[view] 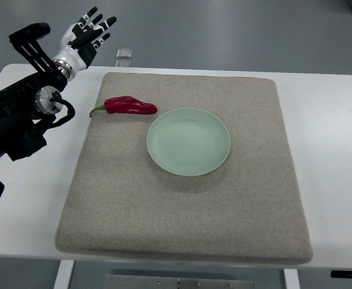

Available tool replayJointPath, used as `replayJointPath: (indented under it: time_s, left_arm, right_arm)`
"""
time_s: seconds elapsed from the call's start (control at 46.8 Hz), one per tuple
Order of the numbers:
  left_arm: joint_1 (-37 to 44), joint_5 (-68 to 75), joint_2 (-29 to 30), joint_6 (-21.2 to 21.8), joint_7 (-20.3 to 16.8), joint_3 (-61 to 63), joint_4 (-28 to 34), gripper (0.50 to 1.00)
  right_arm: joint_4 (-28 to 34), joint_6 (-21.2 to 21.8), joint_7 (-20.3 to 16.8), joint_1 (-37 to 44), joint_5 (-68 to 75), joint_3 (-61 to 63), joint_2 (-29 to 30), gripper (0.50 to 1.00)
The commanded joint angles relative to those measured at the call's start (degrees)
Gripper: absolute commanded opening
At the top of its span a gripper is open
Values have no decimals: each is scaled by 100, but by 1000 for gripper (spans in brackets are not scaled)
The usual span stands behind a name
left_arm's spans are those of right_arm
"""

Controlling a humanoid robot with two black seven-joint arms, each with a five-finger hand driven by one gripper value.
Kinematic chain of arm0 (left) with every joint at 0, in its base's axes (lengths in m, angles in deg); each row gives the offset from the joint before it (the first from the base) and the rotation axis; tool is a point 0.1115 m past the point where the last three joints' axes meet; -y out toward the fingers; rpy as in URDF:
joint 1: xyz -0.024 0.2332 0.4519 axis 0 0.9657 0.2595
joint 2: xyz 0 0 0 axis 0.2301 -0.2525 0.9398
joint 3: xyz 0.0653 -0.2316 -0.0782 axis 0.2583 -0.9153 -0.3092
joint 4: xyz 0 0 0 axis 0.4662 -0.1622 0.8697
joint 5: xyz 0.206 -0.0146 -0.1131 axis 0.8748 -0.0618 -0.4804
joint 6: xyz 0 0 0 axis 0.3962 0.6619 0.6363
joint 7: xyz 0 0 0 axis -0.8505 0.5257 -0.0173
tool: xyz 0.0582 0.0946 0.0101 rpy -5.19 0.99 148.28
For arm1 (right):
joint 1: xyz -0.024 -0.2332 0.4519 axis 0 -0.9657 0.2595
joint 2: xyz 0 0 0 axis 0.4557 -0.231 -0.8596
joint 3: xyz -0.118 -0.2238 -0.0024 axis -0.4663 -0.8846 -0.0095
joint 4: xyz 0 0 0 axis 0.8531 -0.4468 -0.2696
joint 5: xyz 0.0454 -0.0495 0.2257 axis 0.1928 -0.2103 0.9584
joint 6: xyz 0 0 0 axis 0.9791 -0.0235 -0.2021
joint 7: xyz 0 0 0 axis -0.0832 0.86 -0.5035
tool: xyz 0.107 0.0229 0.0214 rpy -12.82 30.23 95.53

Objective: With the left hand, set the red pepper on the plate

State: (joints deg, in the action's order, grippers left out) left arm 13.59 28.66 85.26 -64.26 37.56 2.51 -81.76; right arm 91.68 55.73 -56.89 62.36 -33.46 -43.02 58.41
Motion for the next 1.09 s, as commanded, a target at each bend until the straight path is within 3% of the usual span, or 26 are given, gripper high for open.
replayJointPath:
  time_s: [0.0, 0.278, 0.449, 0.812, 1.068]
  left_arm:
    - [1, 0, -1, 0, 0, 0, 7, 992]
    - [1, -35, -1, -9, 35, -9, -2, 992]
    - [1, -53, -1, -97, 246, -79, -46, 990]
    - [1, 61, 16, -35, 228, -9, -46, 990]
    - [-78, 1404, -10, 105, 220, -9, -2, 981]
  right_arm:
    - [0, 0, 0, 0, 0, 0, 0, 928]
    - [0, 0, 0, 0, 0, 0, 0, 928]
    - [0, 0, 0, 0, 0, 0, 0, 928]
    - [0, 0, 0, 0, 0, 0, 0, 928]
    - [0, 0, 0, 0, 0, 0, 0, 928]
